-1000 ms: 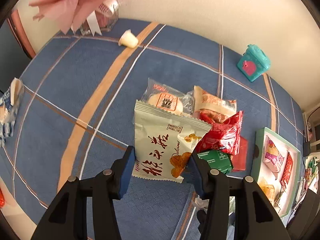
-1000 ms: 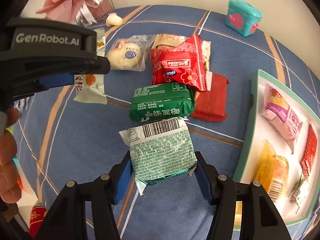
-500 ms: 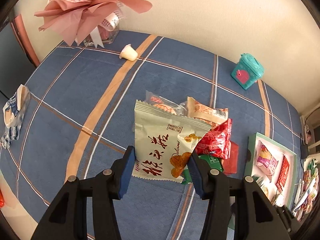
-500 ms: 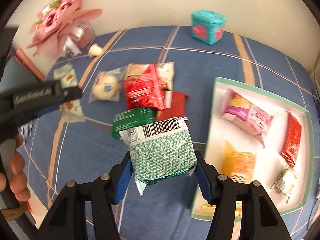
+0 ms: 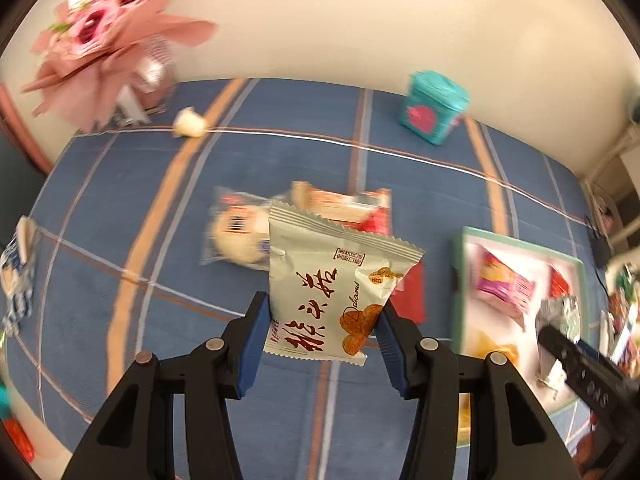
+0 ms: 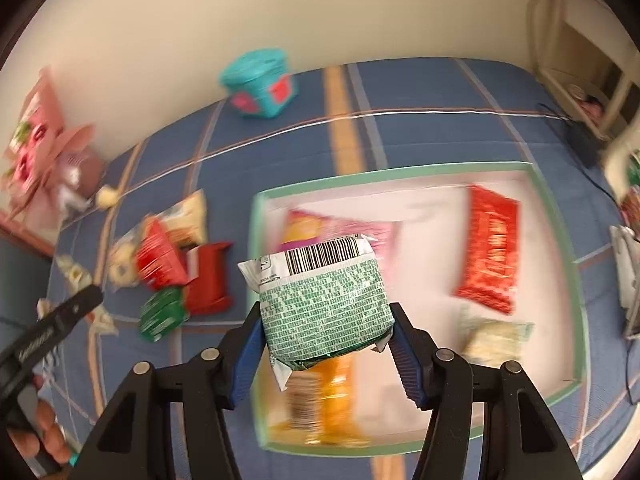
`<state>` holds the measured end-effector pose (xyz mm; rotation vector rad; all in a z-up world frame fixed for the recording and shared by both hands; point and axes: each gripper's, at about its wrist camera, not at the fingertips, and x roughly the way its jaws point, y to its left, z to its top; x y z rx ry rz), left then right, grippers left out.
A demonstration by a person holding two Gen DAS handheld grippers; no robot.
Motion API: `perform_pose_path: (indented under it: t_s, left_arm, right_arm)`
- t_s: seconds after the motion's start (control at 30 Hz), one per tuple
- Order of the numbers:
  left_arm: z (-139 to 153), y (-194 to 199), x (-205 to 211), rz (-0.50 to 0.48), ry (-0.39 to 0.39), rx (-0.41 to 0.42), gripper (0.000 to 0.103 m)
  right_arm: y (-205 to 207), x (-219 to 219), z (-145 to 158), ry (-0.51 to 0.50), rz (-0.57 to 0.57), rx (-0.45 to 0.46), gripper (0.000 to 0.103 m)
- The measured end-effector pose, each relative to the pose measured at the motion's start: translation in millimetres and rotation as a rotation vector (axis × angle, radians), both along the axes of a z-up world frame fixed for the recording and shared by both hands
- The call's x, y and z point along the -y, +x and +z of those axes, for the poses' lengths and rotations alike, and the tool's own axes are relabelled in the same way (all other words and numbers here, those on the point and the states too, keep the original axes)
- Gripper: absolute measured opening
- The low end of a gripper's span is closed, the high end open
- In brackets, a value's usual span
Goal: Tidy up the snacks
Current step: 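Carry both packs over the white tray and open both tools to drop them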
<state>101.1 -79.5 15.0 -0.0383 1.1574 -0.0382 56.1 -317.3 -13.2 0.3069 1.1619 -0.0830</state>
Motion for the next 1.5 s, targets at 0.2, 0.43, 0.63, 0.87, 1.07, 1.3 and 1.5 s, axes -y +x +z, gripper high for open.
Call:
perform_pose_path:
  t_s: [0.2,0.43,0.63,0.87,1.07,1.3,1.5]
  left_arm:
    - [-3,-5,44,-0.105,-0.020,-0.010,0.053]
    - [-7,-13,92,-0.227,-0.011,-0.021,0.053]
    - [-11,-16,127,-0.299,0.003,-0.023,0.053]
    - [-20,-20,168,-0.382,0.024,-0.025,0.053]
    - [-30,-24,199,-0.443,0.072,-0.015,0.053]
    - [-36,-22,224,-0.490,0.075,0.011,0.053]
    - [-42,-20,241,-0.526,0.067,0.033,0.053]
  right_arm:
    - [-4,40,-1,-0.001,-0.102,-0.003,0.062]
    - [-10,80,3,-0.005,-0.203,0.005,0.062]
    - [-16,110,3,-0.006,-0.277,0.006,0.062]
    - [-16,132,-1,0.026,-0.321,0.018,0.062]
    - [-10,140,-9,0.037,-0.327,0.028,0.062]
    - [-6,149,-21,0.044,-0.333,0.016,0.062]
    - [-3,154,-26,0.059,-0.340,0.021,0.062]
